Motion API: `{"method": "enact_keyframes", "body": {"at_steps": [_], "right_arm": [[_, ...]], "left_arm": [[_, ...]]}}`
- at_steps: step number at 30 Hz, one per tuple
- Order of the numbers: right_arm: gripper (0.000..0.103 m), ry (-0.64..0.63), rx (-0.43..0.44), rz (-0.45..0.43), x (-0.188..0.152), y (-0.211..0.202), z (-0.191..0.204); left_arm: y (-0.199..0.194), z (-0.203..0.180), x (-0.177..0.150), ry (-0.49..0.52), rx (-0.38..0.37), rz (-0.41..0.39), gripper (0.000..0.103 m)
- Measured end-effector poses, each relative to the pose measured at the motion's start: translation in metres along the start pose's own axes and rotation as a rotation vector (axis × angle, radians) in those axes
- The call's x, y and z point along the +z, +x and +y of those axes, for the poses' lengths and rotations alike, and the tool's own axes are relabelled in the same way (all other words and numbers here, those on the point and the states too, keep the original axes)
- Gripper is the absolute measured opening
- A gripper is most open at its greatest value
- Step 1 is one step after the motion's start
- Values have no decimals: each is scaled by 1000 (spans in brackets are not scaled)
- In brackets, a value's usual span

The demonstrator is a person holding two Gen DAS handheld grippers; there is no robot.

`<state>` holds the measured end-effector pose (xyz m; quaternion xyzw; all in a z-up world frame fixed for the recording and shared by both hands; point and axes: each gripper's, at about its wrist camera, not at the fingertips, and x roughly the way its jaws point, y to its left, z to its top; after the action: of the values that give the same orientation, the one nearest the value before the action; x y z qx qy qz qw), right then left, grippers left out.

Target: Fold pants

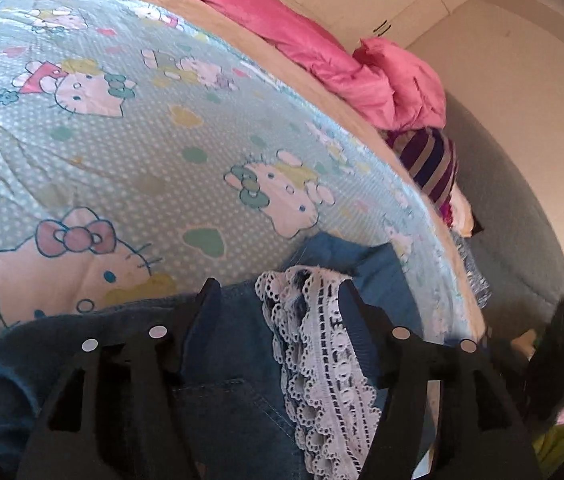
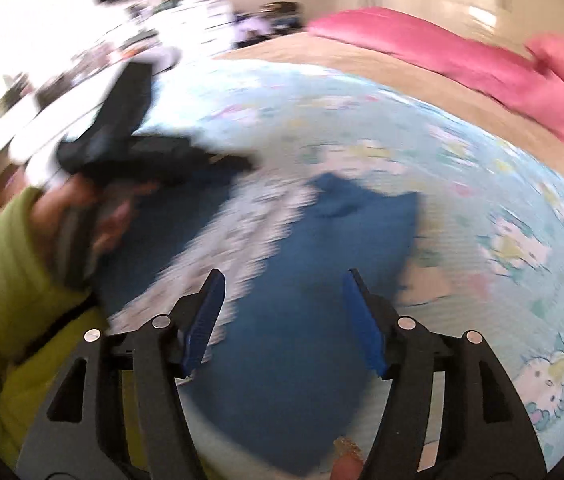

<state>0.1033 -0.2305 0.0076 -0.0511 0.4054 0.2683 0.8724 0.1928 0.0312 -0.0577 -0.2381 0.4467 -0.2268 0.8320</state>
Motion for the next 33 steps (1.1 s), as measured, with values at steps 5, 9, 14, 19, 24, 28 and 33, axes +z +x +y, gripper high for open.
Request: {"method": "enact_keyframes", "body": {"at_steps": [5,9,14,19,24,28,33], "right_arm": [[60,133,-6,18,17,23,-43],[62,165,2,56,32,50,-59],[61,186,-6,110,38,76,-67],[61,166,-61,103,39,87,-66],[61,145,-128,122,31,98,-67],[61,124,-151,108,31,94,-64],[63,108,-135,60,28,70,-56]], "left_arm": [[18,-2,4,0,32,25,62],[29,-3,6,-17,15,16,26],[11,-13,6,12,-25,-64,16],[0,-19,9,83,51,-93,16],[15,-6,4,51,79,-44,28],[8,0,5,33,86,-55,41],[-8,-5,4,48,105,-71,64]]}}
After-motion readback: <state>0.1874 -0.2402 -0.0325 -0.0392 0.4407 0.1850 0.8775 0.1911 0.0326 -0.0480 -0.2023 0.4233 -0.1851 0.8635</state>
